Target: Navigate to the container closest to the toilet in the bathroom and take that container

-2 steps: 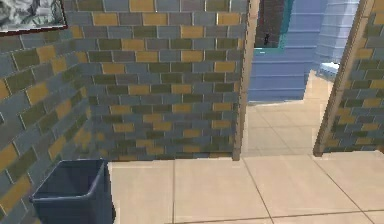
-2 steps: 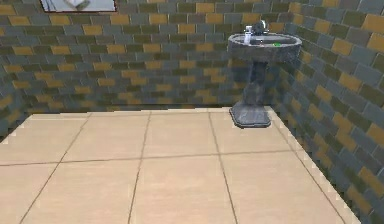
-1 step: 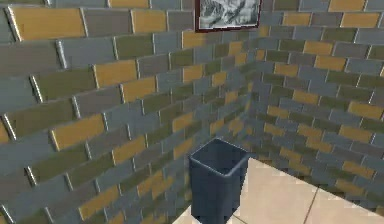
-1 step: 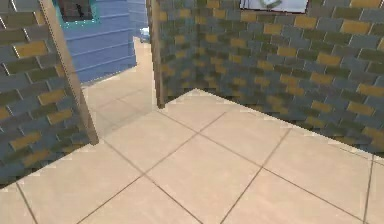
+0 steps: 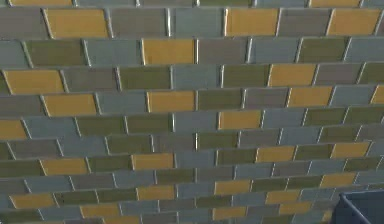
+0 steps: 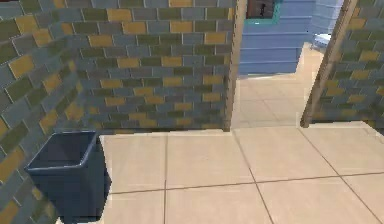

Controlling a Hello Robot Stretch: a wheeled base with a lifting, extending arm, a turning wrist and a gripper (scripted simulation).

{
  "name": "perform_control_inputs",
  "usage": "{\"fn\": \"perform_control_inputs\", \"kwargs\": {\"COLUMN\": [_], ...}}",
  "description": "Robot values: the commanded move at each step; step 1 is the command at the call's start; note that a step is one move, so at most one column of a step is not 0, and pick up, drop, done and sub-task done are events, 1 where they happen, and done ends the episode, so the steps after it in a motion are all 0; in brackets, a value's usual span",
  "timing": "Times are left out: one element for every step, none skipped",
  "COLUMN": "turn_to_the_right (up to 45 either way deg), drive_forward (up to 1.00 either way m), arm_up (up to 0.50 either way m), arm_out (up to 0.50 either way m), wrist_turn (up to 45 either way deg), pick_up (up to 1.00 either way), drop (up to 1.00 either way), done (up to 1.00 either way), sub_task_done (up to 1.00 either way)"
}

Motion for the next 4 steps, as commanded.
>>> {"fn": "perform_control_inputs", "kwargs": {"turn_to_the_right": [-45.0, -15.0, 0.0, 0.0], "drive_forward": [0.0, 0.0, 0.0, 0.0], "arm_up": [0.0, 0.0, 0.12, 0.0], "arm_out": [0.0, 0.0, 0.0, 0.3], "wrist_turn": [0.0, 0.0, 0.0, 0.0], "pick_up": [0.0, 0.0, 0.0, 0.0], "drop": [0.0, 0.0, 0.0, 0.0], "done": [0.0, 0.0, 0.0, 0.0], "sub_task_done": [0.0, 0.0, 0.0, 0.0]}}
